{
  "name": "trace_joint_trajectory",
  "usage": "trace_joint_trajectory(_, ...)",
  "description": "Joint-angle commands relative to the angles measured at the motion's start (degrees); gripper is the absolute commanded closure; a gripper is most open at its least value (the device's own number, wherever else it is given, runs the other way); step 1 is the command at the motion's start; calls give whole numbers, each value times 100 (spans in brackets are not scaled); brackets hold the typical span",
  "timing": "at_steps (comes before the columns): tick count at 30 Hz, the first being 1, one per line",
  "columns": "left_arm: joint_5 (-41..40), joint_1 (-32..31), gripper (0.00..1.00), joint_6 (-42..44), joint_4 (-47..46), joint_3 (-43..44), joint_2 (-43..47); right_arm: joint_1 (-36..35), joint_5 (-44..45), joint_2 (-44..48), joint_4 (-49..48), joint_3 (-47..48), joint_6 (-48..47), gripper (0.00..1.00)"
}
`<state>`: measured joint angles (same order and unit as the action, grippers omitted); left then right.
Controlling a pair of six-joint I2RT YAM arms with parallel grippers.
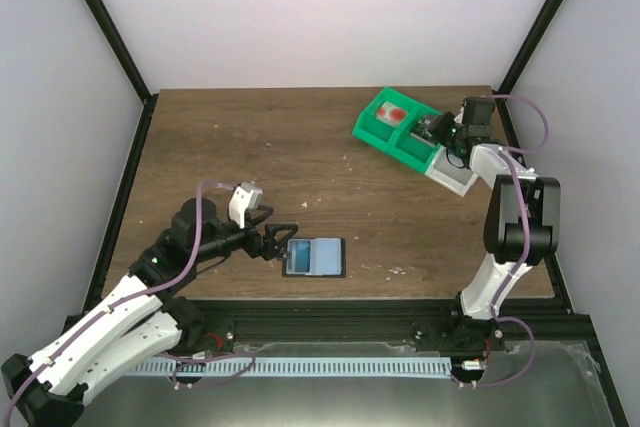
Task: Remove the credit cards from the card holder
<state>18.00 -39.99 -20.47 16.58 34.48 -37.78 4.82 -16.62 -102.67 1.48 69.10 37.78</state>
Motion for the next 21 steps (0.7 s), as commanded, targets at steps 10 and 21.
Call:
trace_joint_trajectory(10,-260,27,0,87,82,-20,87,71,236,-932,269,898,251,100)
trace_joint_trajectory(21,-367,29,0,67,100,-20,51,80,237,-1266,125,1031,295,100)
